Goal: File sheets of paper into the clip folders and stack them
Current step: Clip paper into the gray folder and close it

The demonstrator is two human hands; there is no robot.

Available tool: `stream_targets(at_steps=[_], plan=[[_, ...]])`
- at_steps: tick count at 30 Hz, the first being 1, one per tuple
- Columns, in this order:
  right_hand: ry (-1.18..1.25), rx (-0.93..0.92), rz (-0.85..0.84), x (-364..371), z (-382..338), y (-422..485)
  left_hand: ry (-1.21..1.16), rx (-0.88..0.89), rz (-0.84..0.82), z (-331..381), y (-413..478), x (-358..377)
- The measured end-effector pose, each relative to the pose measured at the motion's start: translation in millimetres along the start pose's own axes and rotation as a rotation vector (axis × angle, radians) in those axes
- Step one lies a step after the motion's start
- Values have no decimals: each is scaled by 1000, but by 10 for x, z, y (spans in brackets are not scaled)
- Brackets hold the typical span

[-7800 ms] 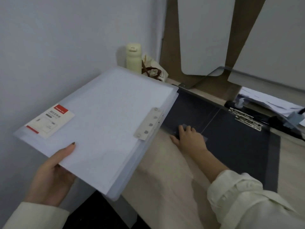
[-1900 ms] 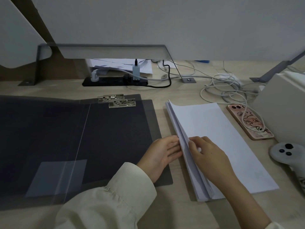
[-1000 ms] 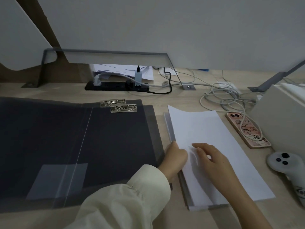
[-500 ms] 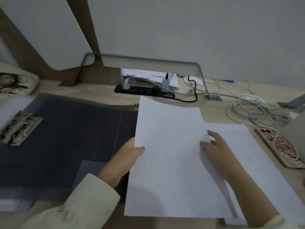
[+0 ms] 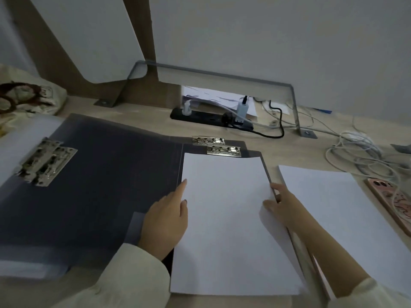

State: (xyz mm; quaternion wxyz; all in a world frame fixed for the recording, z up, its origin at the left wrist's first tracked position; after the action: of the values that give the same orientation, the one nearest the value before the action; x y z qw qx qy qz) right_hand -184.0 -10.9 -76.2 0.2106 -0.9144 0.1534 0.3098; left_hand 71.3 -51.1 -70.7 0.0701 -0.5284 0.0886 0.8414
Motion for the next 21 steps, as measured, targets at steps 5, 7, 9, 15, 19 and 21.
stream_targets(at_steps=[5, 7, 9, 15, 19, 21], plan=[[-416, -90, -9, -93, -296, -11, 100, 66, 87, -10, 11, 57], [-445, -146, -15, -82, -535, 47, 106, 118, 173, 1, 11, 52], [-467, -243, -23, 4, -829, 146, 114, 187, 293, 22, -10, 26], [-493, -453, -64, 550, -1426, 585, 164, 290, 409, 48, -52, -30], [-493, -491, 1, 755, -1380, 861, 139, 264, 327, 26, 0, 10], [-490, -494, 4, 836, -1296, 937, 143, 247, 284, 39, 5, 14]])
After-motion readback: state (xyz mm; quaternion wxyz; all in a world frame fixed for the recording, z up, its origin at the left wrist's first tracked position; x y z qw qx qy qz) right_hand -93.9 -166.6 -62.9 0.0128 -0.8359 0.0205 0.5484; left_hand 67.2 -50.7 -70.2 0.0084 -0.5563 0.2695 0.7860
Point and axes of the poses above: each hand's wrist, its own y-axis towards the middle knuckle, its own x-axis out of the palm, z = x × y, the point moved 8 cm from there along y, towards the middle knuckle, and after that the axes turned 9 degrees about y, right-handed, at the moved point
